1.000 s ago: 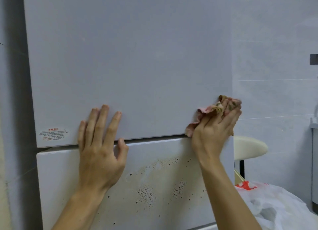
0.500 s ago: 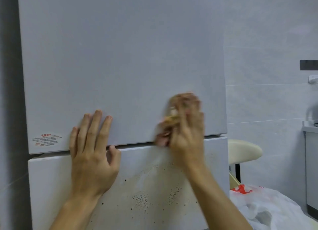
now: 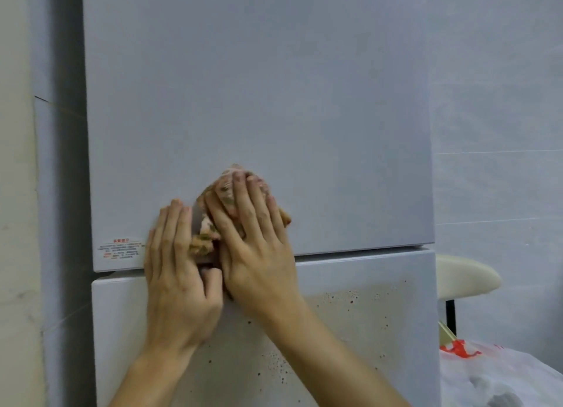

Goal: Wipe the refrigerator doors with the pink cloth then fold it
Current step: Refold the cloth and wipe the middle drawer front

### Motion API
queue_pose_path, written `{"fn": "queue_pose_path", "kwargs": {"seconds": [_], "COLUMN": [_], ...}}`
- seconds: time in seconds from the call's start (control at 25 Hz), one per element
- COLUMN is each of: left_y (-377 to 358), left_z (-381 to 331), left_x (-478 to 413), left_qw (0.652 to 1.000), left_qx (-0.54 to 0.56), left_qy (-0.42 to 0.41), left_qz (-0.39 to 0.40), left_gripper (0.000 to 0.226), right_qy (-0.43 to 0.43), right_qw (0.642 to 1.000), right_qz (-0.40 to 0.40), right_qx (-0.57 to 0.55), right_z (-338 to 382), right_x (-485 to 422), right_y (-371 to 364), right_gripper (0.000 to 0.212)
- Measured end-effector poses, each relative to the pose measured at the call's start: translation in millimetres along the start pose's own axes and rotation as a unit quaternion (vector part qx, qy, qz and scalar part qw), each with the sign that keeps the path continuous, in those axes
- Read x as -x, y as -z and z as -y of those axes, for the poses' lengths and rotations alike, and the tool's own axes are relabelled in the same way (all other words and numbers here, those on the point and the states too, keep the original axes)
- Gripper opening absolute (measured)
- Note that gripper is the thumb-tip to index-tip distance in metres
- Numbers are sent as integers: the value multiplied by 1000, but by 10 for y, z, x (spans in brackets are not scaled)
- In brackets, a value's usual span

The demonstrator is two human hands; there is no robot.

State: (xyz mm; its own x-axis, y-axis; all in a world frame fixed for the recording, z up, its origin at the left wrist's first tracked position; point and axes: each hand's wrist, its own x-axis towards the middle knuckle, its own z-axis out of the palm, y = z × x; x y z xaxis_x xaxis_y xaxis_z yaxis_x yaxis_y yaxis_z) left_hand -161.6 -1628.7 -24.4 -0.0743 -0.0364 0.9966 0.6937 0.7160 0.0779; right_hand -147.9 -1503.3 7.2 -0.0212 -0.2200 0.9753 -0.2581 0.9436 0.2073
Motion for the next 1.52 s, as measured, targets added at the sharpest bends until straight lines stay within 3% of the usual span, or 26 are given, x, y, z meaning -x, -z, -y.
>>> {"fn": "queue_pose_path", "kwargs": {"seconds": [0.04,0.12,0.2,0.28,0.32,0.36,0.44,0.56,0.76,0.92,1.0,1.12,1.36,1.52], "left_y": [6,10,-2,-25,-31,-26,10,91,258,376,429,521,519,639], "left_z": [0,-2,-16,-31,-32,-29,-18,54,462,762,887,1029,1157,1339], "left_x": [3,10,14,12,18,19,15,23,263,569,695,864,982,951], "left_qw": [1000,1000,999,999,999,999,999,998,997,998,1000,998,989,1000], "left_qx": [-3,-20,-33,-39,-40,-36,-19,5,-52,-53,-17,52,132,-12], "left_qy": [1,-6,-7,-3,1,2,1,-19,-41,-23,-17,41,60,2], "left_qz": [7,16,19,17,16,18,34,57,37,-4,-5,4,35,-1], "left_gripper": [81,79,77,76,76,75,73,68,62,58,54,52,56,60], "right_qy": [20,-24,-161,-341,-379,-382,-359,-342,-277,-168,-95,-51,-26,-19], "right_qw": [1000,1000,983,917,898,903,928,937,943,975,986,987,990,992], "right_qz": [13,11,-50,-131,-152,-141,-87,-69,-85,-42,-28,-19,-45,7], "right_qx": [7,-1,-69,-156,-163,-137,-48,-10,-161,-138,-137,-154,-128,-124], "right_z": [-51,-363,-810,-1191,-1266,-1316,-1299,-1047,-205,501,853,1305,1141,1303], "right_x": [87,153,178,221,220,256,319,366,490,623,655,639,708,1226], "right_y": [51,268,511,712,801,819,753,634,312,-31,-255,-513,-473,-459], "right_gripper": [59,63,59,47,50,57,59,59,55,48,45,40,37,48]}}
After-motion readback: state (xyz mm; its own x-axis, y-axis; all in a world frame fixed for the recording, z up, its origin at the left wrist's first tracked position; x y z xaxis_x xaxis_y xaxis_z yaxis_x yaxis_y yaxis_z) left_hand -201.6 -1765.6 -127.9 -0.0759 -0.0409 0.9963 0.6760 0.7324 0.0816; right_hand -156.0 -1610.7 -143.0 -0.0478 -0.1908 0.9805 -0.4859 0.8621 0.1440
